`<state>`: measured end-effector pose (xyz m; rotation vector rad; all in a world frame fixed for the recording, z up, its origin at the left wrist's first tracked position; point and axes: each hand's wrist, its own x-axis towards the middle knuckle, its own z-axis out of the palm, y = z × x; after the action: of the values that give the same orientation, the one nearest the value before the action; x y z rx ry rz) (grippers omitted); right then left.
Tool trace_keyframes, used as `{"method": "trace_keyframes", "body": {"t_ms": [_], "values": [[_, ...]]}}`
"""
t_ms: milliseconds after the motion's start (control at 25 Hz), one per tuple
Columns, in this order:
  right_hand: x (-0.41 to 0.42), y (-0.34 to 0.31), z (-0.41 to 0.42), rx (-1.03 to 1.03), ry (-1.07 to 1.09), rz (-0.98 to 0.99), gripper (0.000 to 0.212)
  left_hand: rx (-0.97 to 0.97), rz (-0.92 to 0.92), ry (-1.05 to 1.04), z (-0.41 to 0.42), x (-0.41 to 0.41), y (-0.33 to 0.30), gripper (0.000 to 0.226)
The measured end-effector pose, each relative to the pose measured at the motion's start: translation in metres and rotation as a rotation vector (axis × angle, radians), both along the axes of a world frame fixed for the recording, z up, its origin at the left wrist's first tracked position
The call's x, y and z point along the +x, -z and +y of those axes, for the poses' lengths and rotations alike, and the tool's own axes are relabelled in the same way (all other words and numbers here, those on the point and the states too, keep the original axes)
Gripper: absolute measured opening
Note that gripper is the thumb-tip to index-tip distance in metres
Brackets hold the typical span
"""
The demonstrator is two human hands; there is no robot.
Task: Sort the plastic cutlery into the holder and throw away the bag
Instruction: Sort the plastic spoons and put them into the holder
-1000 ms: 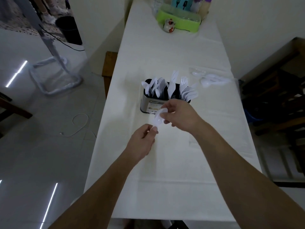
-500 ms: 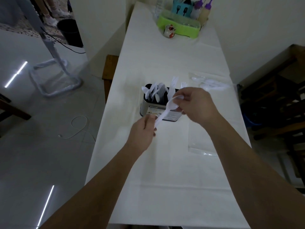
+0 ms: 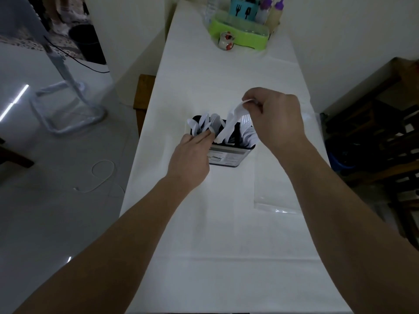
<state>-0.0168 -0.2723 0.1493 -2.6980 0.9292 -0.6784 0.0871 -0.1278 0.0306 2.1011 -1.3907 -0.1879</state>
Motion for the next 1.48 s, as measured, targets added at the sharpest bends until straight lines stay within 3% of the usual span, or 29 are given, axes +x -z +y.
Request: {"method": "trace_keyframes", "body": {"t_ms": [280,520,680,1040,1480], "values": [[0.025,0.028,0.002,0.011,-0.009,0.158,0.023,-0.021,0.194,0.012,-0.009,0.005,-0.012,0.057],[0.04,0.054,0.004,-0.105,-0.053,0.418,0.023,-0.021,0.141,0.04,-0.009,0.01,0.003,0.058],[0.041,0.061,0.002,-0.179,-0.035,0.491,0.019,0.085,-0.014,0.028,-0.005,0.014,0.021,0.059],[0.041,0.065,-0.001,-0.146,-0.043,0.535,0.028,0.1,-0.16,0.024,0.002,0.01,0.024,0.065],[0.007,0.047,0.017,-0.025,-0.034,0.305,0.036,0.103,-0.146,0.058,0.006,0.003,0.024,0.068]]}}
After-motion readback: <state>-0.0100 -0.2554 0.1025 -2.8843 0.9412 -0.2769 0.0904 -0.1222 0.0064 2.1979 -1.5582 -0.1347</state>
